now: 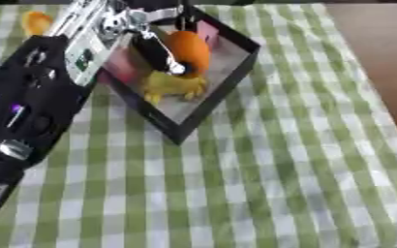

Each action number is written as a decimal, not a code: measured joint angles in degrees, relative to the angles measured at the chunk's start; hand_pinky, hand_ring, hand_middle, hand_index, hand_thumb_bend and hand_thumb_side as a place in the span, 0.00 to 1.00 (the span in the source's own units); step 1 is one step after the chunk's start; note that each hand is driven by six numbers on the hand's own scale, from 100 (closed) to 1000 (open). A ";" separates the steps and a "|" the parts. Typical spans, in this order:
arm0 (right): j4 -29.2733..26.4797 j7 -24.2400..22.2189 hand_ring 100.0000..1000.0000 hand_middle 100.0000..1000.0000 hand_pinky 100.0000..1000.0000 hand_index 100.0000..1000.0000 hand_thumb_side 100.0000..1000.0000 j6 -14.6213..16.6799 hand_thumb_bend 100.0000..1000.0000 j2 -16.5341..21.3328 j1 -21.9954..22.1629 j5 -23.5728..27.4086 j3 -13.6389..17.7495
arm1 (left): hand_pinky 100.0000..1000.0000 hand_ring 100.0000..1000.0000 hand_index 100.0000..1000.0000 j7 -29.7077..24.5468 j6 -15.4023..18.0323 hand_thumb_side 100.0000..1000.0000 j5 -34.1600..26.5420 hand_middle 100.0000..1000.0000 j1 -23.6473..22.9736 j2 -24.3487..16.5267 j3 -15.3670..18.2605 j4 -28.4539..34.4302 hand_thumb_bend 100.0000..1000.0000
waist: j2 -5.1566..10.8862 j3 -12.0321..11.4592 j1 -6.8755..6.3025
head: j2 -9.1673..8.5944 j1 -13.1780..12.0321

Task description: Pick up objects on the table and place them in the box.

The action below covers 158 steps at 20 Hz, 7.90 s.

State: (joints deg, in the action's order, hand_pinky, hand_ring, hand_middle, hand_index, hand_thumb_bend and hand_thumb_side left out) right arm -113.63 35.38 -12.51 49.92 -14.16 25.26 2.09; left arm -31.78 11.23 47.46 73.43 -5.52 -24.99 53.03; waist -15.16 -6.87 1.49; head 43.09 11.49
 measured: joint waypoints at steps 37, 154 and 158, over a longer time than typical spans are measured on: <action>0.00 1.07 0.75 0.74 0.79 0.79 0.52 0.46 0.00 0.45 3.13 -0.56 0.77 | 0.81 0.82 0.84 4.07 -12.53 0.41 -3.11 0.77 0.16 -17.90 10.44 5.21 0.70 | 0.00 -2.64 -0.24 | -0.22 1.20; -0.01 -0.92 0.75 0.74 0.79 0.79 0.53 0.66 0.00 0.78 0.49 -1.45 -0.73 | 0.73 0.68 0.62 -4.73 -10.18 0.28 -9.69 0.56 -0.83 -11.73 -5.84 14.20 0.31 | -0.78 2.36 0.02 | -2.90 -1.36; -0.01 -0.91 0.75 0.74 0.79 0.79 0.53 0.65 0.00 0.77 0.44 -1.45 -0.74 | 0.78 0.72 0.72 -5.26 -7.95 0.28 -7.82 0.62 -1.65 -10.63 -5.82 10.16 0.46 | -0.78 2.57 0.02 | -2.90 -1.30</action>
State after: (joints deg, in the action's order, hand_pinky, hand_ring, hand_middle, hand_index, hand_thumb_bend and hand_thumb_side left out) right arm -113.64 34.47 -11.85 50.68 -13.72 23.81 1.35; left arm -37.05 3.28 39.64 71.78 -16.15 -30.81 63.18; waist -15.94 -4.30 1.52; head 40.19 10.19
